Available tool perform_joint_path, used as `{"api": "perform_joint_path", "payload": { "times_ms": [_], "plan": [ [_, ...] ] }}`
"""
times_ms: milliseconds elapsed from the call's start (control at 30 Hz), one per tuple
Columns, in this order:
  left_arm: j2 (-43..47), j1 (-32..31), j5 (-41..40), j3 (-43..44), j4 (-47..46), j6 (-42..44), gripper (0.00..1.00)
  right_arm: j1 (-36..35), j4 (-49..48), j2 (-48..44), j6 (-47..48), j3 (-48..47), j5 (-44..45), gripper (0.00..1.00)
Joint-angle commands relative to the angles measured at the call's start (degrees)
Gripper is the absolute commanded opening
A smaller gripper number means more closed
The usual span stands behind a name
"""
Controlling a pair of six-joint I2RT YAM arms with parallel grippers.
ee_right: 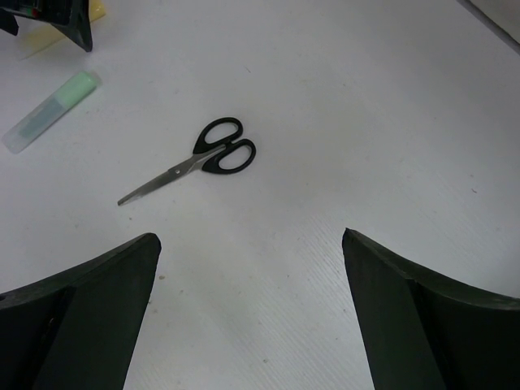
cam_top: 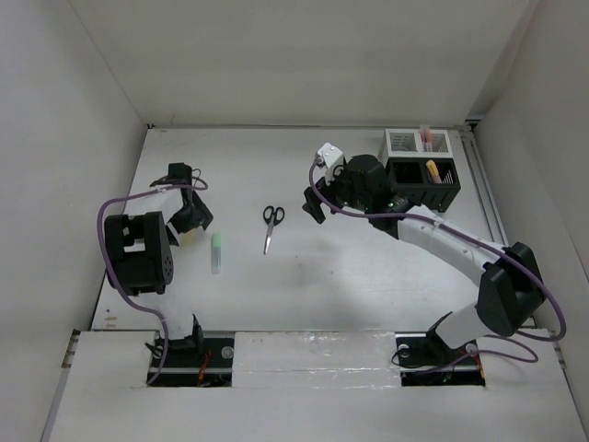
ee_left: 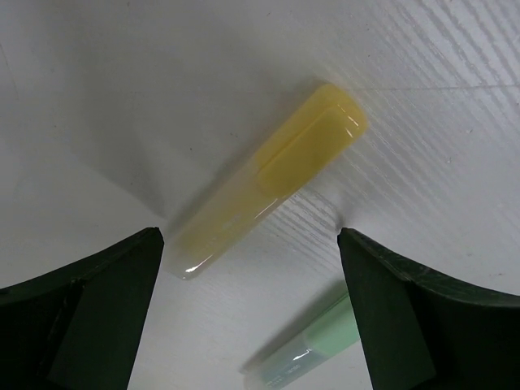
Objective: Sort the stationery into containers
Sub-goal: Pick up the pen from the center of the board.
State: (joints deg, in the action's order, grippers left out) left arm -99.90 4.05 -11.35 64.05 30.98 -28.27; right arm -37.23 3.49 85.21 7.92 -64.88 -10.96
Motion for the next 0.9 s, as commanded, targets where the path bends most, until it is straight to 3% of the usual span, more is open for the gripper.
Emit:
{"api": "perform_joint_path", "payload": {
  "times_ms": [0,133,300,367,567,700,733,800,833,867],
  "plan": [
    [1.7,-0.3,-0.9,-0.6,0.4,0.7,0.86,-0.6,-1.7,-0.8,0.6,-2.9,-1.3,1.0],
    [-1.0,-0.3,-1.4,-0.6,0.4,0.7,0.77,-1.1,-1.7,-1.4,0.6,-2.4,-1.9,1.0],
    [-1.6,1.0,-2.6,0.0,0.9,0.7,0.77,-1.1,-1.7,-2.1,0.6,-1.8,-1.9,1.0],
    [-2.1,1.9,-1.8,0.5,0.9,0.7,0.66,-1.1,-1.7,-2.1,0.6,-1.8,-1.9,1.0],
    [-3.2,1.9,-0.7,0.5,0.4,1.2,0.52,-1.1,-1.7,-2.6,0.6,-1.8,-1.9,1.0],
    [-3.7,1.9,-0.2,0.5,0.4,1.2,0.35,-0.6,-1.7,-3.2,0.6,-1.3,-1.3,1.0],
    [-4.4,1.9,0.4,0.5,0.4,1.2,0.22,-0.6,-1.7,-3.2,0.6,-1.3,-1.3,1.0],
    [-5.3,1.9,1.9,0.5,0.4,1.7,0.06,0.0,-1.7,-3.2,0.6,-0.8,-1.3,1.0],
    [-5.8,1.9,2.6,0.5,0.4,1.7,0.0,0.5,-1.7,-3.2,0.6,-0.8,-1.3,1.0],
    [-5.8,1.9,3.3,0.5,0.4,1.7,0.0,0.5,-1.7,-3.2,0.6,-0.8,-1.3,1.0]
  ]
}}
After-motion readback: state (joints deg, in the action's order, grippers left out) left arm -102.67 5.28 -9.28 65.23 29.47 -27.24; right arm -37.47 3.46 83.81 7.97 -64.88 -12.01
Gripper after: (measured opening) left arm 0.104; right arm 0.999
